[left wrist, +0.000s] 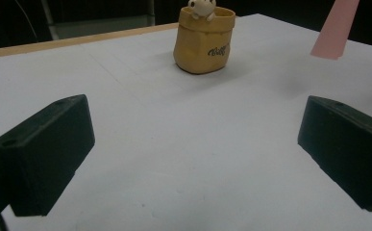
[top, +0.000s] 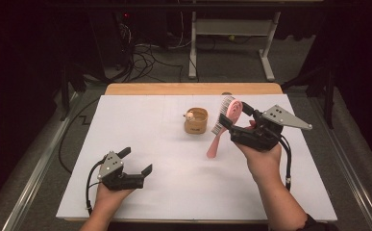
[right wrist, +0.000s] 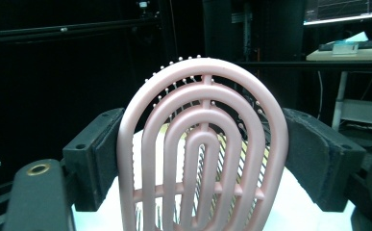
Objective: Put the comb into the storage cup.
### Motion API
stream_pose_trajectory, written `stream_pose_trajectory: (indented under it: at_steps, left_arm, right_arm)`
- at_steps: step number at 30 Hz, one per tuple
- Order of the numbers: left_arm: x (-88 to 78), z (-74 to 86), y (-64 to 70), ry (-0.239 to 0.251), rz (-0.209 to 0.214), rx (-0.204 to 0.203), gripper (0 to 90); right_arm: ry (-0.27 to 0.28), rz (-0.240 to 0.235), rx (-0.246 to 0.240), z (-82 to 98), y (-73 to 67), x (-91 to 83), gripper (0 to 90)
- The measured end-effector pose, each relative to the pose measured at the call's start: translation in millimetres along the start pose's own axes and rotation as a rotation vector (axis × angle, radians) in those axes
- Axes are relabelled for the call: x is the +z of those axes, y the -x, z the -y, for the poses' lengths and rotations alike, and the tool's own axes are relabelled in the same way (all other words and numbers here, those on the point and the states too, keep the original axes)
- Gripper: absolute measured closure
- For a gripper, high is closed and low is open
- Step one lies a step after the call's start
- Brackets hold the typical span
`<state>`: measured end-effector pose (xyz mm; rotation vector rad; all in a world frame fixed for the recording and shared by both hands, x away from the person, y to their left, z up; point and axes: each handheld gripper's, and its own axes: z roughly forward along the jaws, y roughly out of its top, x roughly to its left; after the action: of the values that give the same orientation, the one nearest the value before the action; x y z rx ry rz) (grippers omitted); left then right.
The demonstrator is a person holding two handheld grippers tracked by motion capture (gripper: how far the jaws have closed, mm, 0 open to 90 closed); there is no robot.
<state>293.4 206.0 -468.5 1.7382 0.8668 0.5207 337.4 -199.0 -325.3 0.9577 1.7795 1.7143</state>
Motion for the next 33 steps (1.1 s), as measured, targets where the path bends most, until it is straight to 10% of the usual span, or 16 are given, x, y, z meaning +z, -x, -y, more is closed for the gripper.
stream_pose_trajectory:
  at_steps: [33]
  left_arm:
    - [2.0, 1.2, 0.2, -0.014, 0.019, 0.009, 0.0]
  right_arm:
    - [0.026, 0.101, -0.055, -12.6, 11.3, 10.1, 20.7]
